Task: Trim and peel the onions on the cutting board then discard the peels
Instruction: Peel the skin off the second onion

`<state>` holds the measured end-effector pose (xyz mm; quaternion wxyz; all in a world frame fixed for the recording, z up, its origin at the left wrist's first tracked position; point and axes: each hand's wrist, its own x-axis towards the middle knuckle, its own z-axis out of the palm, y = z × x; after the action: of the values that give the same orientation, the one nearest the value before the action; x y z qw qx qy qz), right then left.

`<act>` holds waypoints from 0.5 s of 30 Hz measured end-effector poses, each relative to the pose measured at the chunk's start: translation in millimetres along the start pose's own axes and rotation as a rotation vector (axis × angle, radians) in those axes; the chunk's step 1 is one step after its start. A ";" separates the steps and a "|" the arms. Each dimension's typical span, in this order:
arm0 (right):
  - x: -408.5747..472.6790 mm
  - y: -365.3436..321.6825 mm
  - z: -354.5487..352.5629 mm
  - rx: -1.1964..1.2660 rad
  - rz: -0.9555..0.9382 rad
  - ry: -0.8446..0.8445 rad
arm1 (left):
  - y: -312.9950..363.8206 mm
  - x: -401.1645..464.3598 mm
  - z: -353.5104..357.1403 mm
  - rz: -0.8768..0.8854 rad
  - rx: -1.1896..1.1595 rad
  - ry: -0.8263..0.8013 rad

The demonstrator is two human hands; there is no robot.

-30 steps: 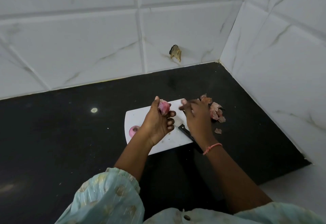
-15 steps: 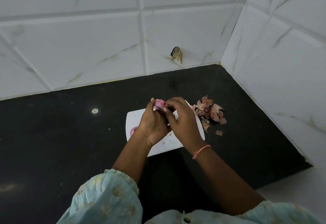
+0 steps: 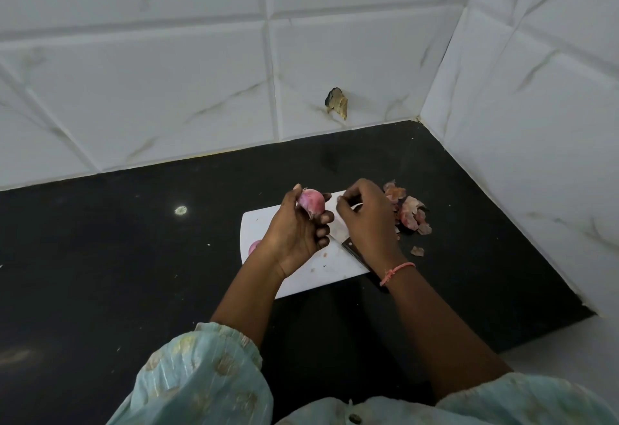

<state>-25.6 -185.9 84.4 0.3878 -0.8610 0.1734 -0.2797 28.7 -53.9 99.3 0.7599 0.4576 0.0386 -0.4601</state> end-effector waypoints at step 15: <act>5.5 12.2 -23.1 -0.089 0.023 0.085 | -5.4 7.0 0.5 -0.009 -0.137 0.113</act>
<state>-36.5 -209.7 89.5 0.3445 -0.8627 0.2120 -0.3035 28.6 -59.8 92.7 0.7838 0.4298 0.1151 -0.4333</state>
